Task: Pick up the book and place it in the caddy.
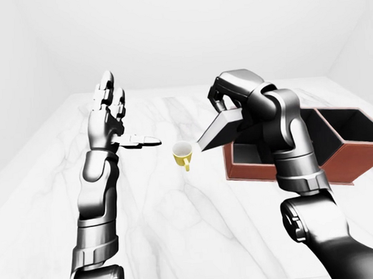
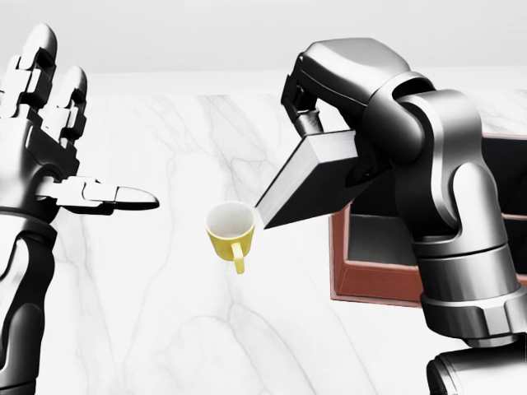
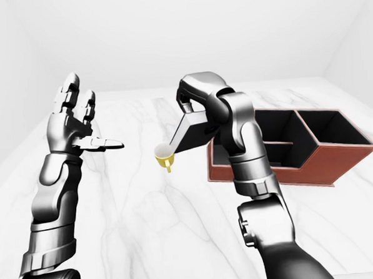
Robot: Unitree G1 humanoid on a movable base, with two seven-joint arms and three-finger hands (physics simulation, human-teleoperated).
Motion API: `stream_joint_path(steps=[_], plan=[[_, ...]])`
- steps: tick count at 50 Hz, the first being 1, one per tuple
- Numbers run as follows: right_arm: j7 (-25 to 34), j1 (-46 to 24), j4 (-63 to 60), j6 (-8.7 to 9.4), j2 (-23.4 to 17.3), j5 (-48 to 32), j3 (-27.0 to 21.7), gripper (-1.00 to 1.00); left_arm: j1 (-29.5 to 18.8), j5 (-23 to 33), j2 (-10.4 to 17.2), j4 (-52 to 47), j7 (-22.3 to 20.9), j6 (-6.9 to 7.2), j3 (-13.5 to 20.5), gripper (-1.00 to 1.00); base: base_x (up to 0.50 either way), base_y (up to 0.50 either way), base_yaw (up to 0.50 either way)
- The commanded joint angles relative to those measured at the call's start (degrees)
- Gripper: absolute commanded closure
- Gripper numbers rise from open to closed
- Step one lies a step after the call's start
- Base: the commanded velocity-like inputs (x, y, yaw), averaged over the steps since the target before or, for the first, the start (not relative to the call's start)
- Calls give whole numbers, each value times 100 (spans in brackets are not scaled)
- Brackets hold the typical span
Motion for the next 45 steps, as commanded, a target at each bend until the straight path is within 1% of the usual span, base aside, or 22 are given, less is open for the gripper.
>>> stream_joint_path(steps=[1,8,9,15,19,22,24,25,26,27,28,33,37,45], plan=[[-1,-77,175,219,-396,-93,-238,100,-10,20,-22,50,-22,0,-22,-100,0,0,0],[-1,72,109,426,-667,-184,-352,100,-25,24,-35,126,-29,0,-33,-100,0,0,0],[-1,72,118,413,-703,-175,-373,100,-28,23,-37,125,-29,0,-35,-100,0,0,0],[-1,80,85,494,-876,-243,-436,100,-71,47,-56,219,-29,0,-65,-100,0,0,0],[-1,91,89,458,-968,-260,-475,100,-84,63,-70,233,-22,0,-83,-100,0,0,0],[-1,78,164,390,-1028,-258,-498,100,-106,73,-74,271,-15,0,-86,-100,0,0,0],[-1,84,303,137,-1134,-272,-481,100,-116,87,-89,330,-7,0,-98,-100,0,0,0],[-1,107,318,63,-1138,-250,-497,100,-120,87,-93,339,-1,0,-99,-100,0,0,0],[-1,130,326,37,-1136,-242,-508,100,-120,91,-97,348,2,0,-104,-100,0,0,0],[-1,181,308,-29,-1170,-245,-515,100,-124,94,-102,356,7,0,-108,-100,0,0,0],[-1,173,370,-159,-1205,-238,-518,100,-128,93,-105,358,12,0,-109,-100,0,0,0],[-1,315,342,-175,-1323,-192,-601,100,-145,108,-121,368,26,0,-135,-100,0,0,0],[-1,271,517,-175,-1393,-189,-629,100,-159,121,-138,373,36,0,-152,-100,0,0,0],[-1,347,482,-175,-1540,-326,-700,100,-174,144,-164,388,39,0,-172,-100,0,0,0]])
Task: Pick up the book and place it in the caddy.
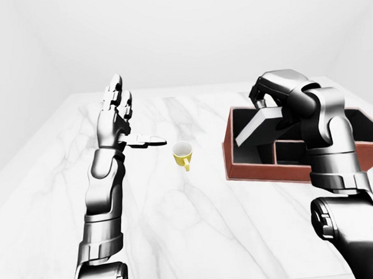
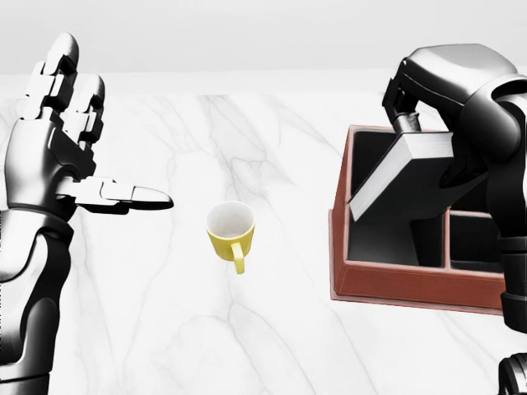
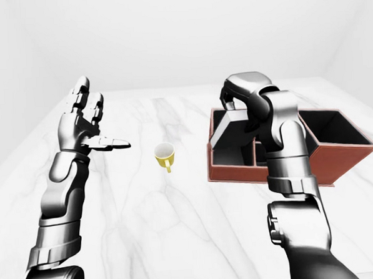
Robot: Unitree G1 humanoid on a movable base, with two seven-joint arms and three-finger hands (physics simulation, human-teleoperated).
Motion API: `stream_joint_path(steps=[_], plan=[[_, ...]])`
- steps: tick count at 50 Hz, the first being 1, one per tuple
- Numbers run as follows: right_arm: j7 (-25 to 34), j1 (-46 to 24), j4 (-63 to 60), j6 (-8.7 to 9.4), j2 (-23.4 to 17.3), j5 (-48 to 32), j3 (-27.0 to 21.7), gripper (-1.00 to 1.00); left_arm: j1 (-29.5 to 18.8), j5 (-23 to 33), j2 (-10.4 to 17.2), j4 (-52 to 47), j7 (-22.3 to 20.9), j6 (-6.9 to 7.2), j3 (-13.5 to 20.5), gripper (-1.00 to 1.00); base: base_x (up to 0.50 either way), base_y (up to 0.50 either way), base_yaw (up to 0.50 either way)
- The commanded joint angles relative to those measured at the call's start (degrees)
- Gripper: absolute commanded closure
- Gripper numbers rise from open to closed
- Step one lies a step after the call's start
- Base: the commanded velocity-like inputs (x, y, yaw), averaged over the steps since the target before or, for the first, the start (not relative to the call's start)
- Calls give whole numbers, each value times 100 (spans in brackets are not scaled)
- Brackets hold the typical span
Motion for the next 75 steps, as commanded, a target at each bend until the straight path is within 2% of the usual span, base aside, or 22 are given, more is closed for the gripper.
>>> stream_joint_path(steps=[1,19,33,38,53,63,68,75], plan=[[-1,70,40,0,-249,-124,-174,100,-27,34,-38,53,11,0,-37,-100,0,0,0],[-1,136,772,0,-633,-426,-208,100,-55,70,-84,318,10,0,-60,-100,0,0,0],[-27,-70,1268,0,-758,-767,-155,100,-90,66,-85,475,18,0,-69,-100,0,0,0],[-427,-320,1725,0,-861,-954,-94,100,-120,76,-91,602,17,0,-79,-100,0,0,0],[-1001,-525,2370,0,-1041,-1261,-32,100,-207,91,-107,864,25,0,-104,-100,0,0,0],[-1481,-701,2883,0,-1111,-1493,72,100,-187,86,-112,824,45,0,-108,-100,0,0,0],[-2030,-914,3350,0,-1119,-1652,188,100,-155,80,-106,726,60,0,-100,-100,0,0,0],[-2283,-968,3513,0,-1116,-1747,233,100,-102,73,-115,635,75,0,-97,-100,0,0,0]])
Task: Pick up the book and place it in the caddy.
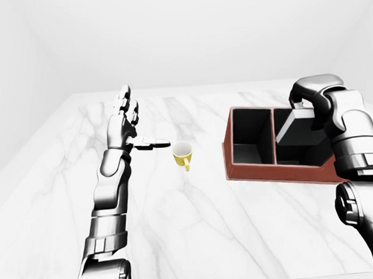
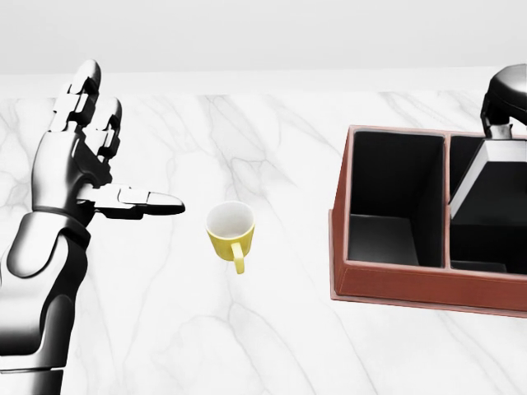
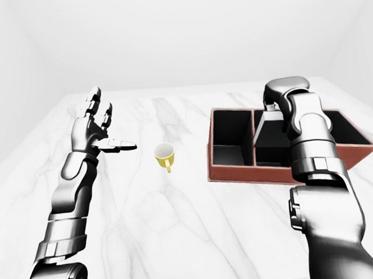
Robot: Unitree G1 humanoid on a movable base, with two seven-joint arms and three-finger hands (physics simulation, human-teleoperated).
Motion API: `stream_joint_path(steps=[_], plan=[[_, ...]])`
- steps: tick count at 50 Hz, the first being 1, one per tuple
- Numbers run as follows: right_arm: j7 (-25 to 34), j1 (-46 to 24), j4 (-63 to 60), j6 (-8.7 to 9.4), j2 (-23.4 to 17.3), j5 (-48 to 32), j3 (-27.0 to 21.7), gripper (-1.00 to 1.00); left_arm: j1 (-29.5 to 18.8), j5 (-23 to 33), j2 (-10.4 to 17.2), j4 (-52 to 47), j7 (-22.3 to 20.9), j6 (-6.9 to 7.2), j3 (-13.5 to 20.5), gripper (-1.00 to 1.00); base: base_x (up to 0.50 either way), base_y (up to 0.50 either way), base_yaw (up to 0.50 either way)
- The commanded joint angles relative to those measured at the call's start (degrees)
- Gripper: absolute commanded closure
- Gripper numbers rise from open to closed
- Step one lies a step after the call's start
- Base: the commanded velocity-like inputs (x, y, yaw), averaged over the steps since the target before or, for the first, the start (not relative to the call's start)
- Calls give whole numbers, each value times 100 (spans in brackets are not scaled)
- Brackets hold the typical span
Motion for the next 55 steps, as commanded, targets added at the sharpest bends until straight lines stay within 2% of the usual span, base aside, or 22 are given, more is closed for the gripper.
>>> stream_joint_path(steps=[1,18,36,55], plan=[[-625,-233,421,0,-64,-272,76,100,45,-6,-6,-88,23,0,4,-100,0,0,0],[-1038,-47,778,0,-35,-456,146,100,9,35,-33,26,63,0,-23,-100,0,0,0],[-1721,-158,1519,0,45,-719,359,100,18,53,-49,91,89,0,-29,-100,0,0,0],[-2172,-223,1998,0,168,-853,511,100,66,50,-39,82,120,0,-11,-100,0,0,0]])
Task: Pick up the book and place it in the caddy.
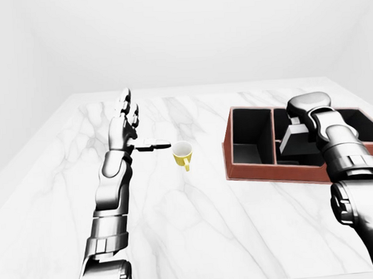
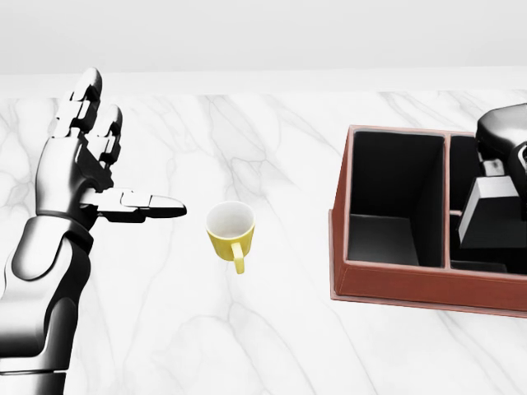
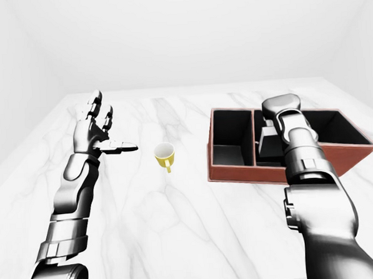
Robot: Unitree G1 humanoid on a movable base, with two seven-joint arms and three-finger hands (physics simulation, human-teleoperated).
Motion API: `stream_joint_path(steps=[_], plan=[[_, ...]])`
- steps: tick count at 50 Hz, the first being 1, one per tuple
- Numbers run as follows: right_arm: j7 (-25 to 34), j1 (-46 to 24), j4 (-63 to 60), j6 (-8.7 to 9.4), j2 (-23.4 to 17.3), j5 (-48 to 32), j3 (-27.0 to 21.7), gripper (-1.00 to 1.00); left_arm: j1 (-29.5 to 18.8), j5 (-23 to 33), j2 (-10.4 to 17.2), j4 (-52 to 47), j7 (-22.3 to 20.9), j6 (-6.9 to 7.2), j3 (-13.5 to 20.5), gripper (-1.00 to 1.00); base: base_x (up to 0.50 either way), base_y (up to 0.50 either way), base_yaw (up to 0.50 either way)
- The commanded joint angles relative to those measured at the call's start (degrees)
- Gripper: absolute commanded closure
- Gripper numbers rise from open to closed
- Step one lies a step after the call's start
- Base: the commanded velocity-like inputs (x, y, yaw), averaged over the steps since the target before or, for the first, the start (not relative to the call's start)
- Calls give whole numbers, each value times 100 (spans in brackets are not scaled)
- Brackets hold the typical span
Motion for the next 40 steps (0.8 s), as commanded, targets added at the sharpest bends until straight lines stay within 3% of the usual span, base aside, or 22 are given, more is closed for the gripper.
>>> stream_joint_path(steps=[1,40], plan=[[-320,-92,203,0,38,-159,90,100,27,3,3,20,8,0,6,-100,0,0,0],[-748,-95,649,0,68,-297,224,100,70,49,-1,87,38,0,3,-100,0,0,0]])
